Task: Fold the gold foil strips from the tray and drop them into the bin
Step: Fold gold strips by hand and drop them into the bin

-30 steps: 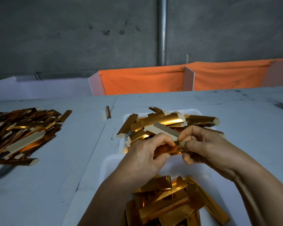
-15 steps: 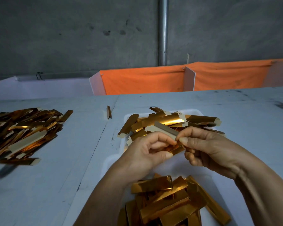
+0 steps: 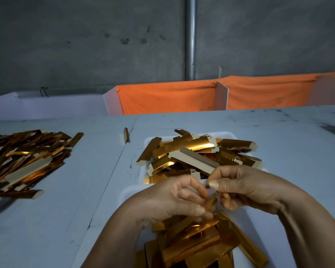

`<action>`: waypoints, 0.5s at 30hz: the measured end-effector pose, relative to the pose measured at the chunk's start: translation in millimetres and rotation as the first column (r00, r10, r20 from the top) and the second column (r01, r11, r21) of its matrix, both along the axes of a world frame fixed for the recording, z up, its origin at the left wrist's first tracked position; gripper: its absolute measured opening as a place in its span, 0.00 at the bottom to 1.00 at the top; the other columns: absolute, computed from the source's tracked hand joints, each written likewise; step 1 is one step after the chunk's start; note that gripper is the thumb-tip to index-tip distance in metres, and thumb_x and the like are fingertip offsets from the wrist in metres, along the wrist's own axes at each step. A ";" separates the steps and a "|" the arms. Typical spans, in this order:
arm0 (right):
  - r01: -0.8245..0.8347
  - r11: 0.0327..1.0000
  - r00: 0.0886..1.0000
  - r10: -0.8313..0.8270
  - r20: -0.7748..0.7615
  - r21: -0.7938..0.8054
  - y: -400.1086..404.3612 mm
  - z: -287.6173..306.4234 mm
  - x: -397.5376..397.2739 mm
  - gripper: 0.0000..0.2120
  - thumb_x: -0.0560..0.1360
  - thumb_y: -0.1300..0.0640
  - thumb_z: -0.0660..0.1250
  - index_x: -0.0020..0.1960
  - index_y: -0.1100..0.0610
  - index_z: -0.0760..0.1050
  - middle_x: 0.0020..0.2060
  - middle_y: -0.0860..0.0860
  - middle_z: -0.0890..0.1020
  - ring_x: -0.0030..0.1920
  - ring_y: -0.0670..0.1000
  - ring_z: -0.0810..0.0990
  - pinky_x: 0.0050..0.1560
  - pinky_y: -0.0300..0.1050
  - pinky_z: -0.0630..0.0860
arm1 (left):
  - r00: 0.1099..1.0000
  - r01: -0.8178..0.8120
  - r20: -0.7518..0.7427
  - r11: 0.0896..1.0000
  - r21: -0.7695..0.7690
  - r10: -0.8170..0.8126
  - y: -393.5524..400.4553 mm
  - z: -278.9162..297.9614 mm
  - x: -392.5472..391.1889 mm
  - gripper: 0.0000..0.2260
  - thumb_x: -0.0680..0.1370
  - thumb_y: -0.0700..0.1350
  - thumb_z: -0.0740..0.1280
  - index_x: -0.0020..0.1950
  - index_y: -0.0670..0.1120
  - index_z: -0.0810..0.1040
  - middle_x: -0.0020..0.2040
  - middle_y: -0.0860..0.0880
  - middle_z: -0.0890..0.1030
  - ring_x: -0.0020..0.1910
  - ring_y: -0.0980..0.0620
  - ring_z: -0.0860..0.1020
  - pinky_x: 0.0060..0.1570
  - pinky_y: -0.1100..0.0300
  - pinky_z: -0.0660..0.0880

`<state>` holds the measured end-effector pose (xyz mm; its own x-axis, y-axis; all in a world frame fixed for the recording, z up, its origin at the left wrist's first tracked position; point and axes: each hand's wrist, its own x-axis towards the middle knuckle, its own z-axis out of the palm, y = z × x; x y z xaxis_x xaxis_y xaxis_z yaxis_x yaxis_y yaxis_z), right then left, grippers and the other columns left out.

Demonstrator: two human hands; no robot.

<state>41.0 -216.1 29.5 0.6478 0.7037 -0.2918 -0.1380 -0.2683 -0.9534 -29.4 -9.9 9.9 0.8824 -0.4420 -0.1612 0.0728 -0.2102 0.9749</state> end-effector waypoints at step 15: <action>0.713 0.556 0.527 -0.024 0.850 -0.427 12.8 -36.9 23.5 0.12 0.82 0.47 0.52 0.45 0.48 0.71 0.39 0.47 0.73 0.43 0.49 0.70 0.66 0.52 0.65 | 0.773 -0.609 0.357 0.770 0.189 0.524 -4.8 -4.8 6.4 0.04 0.77 0.47 0.67 0.45 0.54 0.81 0.42 0.55 0.83 0.47 0.56 0.79 0.54 0.54 0.76</action>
